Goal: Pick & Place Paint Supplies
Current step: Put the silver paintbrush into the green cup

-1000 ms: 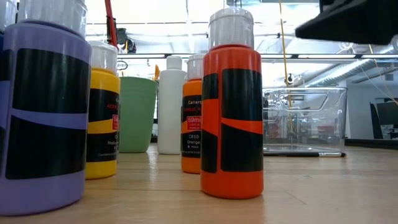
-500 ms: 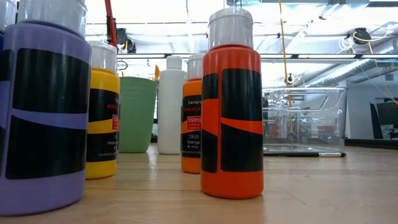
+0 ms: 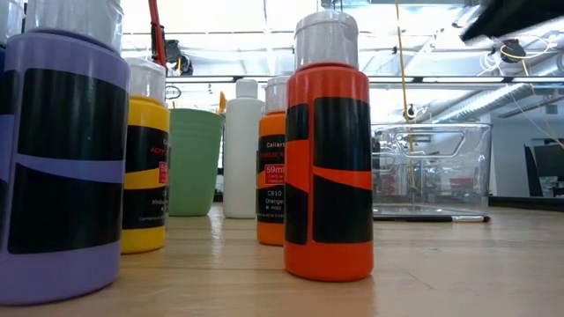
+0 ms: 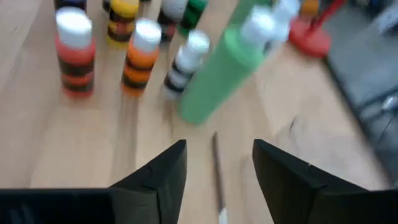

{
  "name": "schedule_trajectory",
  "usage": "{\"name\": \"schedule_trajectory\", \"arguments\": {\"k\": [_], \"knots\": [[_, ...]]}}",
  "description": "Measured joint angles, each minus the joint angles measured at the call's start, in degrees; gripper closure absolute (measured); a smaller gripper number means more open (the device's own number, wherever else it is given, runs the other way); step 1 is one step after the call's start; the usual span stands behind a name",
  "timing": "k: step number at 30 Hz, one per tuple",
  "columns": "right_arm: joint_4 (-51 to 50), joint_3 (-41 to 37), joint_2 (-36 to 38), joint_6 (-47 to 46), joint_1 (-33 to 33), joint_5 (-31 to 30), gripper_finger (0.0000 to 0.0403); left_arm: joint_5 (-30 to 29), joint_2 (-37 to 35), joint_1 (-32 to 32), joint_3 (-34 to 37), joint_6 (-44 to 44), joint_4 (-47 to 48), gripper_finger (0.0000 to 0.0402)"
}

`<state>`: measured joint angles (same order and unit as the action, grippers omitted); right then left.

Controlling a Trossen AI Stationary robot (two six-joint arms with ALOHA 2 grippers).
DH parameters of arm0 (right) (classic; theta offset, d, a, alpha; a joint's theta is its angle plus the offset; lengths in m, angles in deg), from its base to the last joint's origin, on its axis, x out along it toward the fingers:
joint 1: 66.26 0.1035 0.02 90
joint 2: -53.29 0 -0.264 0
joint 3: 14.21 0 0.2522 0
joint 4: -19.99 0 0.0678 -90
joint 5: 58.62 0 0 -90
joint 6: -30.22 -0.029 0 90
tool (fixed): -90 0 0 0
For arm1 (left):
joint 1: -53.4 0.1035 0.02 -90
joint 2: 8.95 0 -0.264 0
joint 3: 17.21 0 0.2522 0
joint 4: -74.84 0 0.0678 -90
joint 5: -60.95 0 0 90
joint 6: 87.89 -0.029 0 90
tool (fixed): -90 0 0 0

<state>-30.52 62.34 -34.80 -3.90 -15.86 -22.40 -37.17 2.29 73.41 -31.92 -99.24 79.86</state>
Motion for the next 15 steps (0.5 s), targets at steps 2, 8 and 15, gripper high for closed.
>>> {"name": "schedule_trajectory", "arguments": {"k": [2,8,15], "knots": [[-0.6,-1.4,0.0,-5.2,0.5,0.7,0.0223,0.0,0.0,0.0,0.0,0.1,0.2,0.0380],[0.2,-7.1,0.0,-15.7,-0.1,8.1,0.0223,0.0,0.0,0.0,0.0,0.9,0.9,0.0380],[4.8,-14.9,0.0,-19.1,-0.8,10.4,0.0222,0.0,0.0,0.0,0.0,-0.6,-0.6,0.0380]]}}
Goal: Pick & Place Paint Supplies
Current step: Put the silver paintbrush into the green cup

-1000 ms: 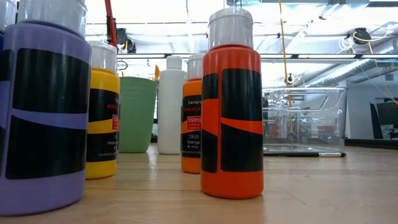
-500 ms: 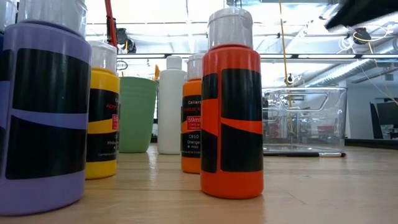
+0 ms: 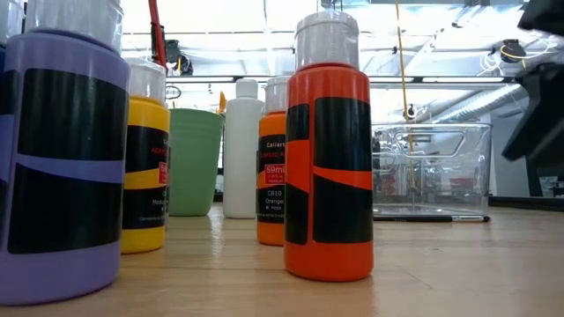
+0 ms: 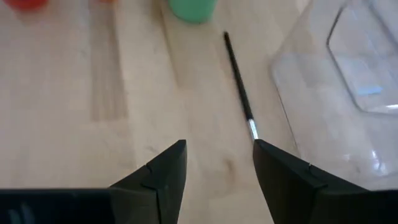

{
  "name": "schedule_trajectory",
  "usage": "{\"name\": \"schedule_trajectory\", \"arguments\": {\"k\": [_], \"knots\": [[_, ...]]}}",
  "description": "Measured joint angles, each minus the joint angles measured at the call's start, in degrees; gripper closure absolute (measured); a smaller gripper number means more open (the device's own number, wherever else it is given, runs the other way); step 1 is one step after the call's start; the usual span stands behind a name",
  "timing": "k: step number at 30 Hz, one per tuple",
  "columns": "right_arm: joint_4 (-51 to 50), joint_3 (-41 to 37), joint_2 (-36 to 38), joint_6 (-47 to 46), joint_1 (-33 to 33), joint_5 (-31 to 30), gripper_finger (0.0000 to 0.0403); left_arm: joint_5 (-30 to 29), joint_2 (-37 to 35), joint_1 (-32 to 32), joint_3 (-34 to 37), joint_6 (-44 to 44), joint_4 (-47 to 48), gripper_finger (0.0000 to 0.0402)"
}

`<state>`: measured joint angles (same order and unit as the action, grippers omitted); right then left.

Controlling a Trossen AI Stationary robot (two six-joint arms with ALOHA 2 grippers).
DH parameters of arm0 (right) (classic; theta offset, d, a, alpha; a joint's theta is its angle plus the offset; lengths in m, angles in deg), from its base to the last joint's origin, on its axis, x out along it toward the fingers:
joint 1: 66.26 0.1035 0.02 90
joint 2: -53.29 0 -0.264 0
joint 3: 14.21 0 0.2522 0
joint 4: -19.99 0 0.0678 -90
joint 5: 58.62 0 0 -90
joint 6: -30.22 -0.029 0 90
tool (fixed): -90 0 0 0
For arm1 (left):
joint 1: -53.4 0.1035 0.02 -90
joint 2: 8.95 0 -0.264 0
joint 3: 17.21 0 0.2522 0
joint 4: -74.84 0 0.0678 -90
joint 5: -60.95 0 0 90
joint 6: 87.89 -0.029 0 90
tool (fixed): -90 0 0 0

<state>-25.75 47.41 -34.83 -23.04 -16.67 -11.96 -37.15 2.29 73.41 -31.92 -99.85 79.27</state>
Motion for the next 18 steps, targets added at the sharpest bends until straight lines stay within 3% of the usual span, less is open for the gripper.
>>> {"name": "schedule_trajectory", "arguments": {"k": [18], "knots": [[13.8,-10.8,0.0,6.9,-6.1,1.6,0.0222,0.0,0.0,0.0,0.0,-1.1,-1.3,0.0380]]}}
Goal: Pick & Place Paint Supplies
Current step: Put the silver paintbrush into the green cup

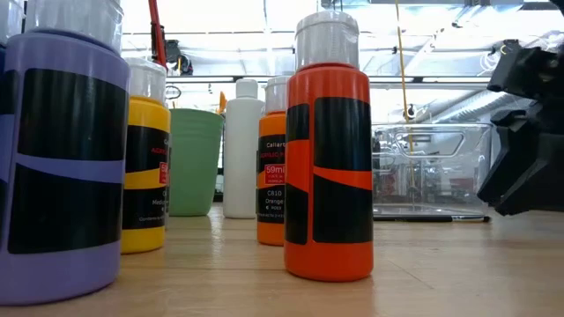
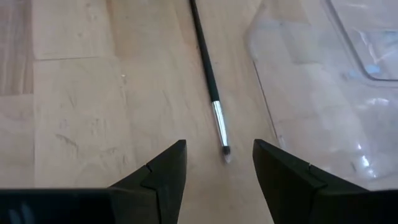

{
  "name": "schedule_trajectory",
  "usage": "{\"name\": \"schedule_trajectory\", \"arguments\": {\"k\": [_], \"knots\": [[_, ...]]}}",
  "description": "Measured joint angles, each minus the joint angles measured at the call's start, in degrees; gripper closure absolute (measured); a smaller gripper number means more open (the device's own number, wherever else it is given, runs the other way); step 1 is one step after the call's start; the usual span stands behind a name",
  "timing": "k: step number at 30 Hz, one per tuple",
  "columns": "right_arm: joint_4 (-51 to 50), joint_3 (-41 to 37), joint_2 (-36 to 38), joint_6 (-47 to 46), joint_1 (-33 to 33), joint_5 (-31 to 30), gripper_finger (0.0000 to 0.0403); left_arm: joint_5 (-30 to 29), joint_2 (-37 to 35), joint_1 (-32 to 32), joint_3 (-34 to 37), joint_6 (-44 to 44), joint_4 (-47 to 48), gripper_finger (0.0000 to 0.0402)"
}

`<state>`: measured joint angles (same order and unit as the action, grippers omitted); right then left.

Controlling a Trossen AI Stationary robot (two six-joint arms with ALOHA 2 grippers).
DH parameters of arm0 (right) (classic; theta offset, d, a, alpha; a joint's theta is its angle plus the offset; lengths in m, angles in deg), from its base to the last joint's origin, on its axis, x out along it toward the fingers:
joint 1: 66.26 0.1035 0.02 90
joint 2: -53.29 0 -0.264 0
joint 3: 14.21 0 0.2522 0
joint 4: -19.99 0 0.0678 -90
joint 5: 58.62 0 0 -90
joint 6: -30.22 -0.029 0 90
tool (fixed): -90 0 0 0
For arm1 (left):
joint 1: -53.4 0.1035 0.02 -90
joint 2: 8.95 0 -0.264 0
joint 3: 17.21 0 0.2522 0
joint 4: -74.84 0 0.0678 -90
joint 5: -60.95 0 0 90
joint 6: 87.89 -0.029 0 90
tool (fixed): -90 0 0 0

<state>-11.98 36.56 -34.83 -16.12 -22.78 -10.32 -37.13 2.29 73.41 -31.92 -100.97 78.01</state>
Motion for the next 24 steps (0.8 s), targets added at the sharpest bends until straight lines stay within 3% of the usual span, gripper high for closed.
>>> {"name": "schedule_trajectory", "arguments": {"k": [11,24], "knots": [[4.8,-3.1,0.0,-0.3,-0.7,0.2,0.0233,0.0,0.0,0.0,0.0,-0.2,0.0,0.0380],[11.4,-5.5,0.2,0.8,-4.2,5.6,0.0276,0.0,0.0,0.0,0.0,-0.3,0.1,0.0380]]}}
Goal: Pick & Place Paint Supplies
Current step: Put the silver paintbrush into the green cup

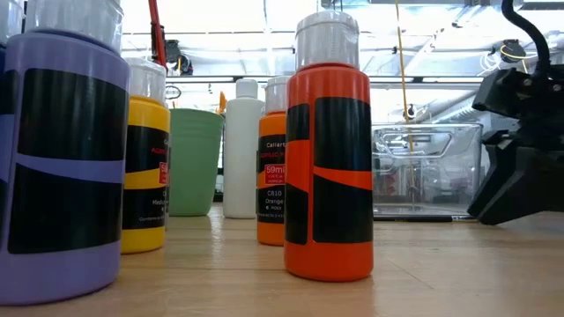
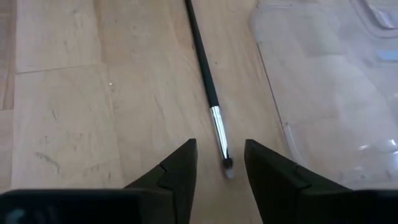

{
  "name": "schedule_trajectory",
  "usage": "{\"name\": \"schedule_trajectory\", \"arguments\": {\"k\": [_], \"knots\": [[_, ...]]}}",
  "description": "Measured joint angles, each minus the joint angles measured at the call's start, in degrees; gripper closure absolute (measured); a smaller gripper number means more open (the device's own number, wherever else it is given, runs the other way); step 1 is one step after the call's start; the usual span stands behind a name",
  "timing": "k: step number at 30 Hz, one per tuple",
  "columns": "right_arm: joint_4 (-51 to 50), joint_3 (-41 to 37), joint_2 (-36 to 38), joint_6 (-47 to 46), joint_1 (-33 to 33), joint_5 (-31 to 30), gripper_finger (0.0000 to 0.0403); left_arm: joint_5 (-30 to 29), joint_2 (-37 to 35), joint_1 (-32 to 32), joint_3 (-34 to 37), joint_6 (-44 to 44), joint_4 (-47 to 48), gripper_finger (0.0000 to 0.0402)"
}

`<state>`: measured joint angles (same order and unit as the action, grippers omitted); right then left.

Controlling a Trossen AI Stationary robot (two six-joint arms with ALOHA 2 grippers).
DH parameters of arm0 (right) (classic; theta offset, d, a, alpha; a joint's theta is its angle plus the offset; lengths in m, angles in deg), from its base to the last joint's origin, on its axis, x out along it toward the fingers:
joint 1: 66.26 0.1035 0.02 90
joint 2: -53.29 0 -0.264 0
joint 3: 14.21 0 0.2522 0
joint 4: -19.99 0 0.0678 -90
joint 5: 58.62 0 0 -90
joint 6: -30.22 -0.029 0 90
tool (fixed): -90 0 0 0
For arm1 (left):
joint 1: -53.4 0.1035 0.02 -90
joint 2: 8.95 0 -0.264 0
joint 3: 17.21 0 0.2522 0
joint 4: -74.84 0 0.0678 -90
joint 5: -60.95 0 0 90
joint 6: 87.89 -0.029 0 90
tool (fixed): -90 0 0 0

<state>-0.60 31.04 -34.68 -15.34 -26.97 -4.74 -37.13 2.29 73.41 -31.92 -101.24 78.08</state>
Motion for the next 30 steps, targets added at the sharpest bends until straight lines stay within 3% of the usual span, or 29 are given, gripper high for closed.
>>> {"name": "schedule_trajectory", "arguments": {"k": [14,26,30], "knots": [[0.0,0.0,0.0,2.0,0.0,4.6,0.0392,0.0,0.0,0.0,0.0,0.0,0.0,0.0380],[1.2,2.7,2.0,14.2,1.0,7.7,0.0400,0.0,0.0,0.0,0.0,0.0,0.1,0.0380],[1.6,5.4,4.2,19.6,1.7,6.1,0.0401,0.0,0.0,0.0,0.0,0.1,0.1,0.0380]]}}
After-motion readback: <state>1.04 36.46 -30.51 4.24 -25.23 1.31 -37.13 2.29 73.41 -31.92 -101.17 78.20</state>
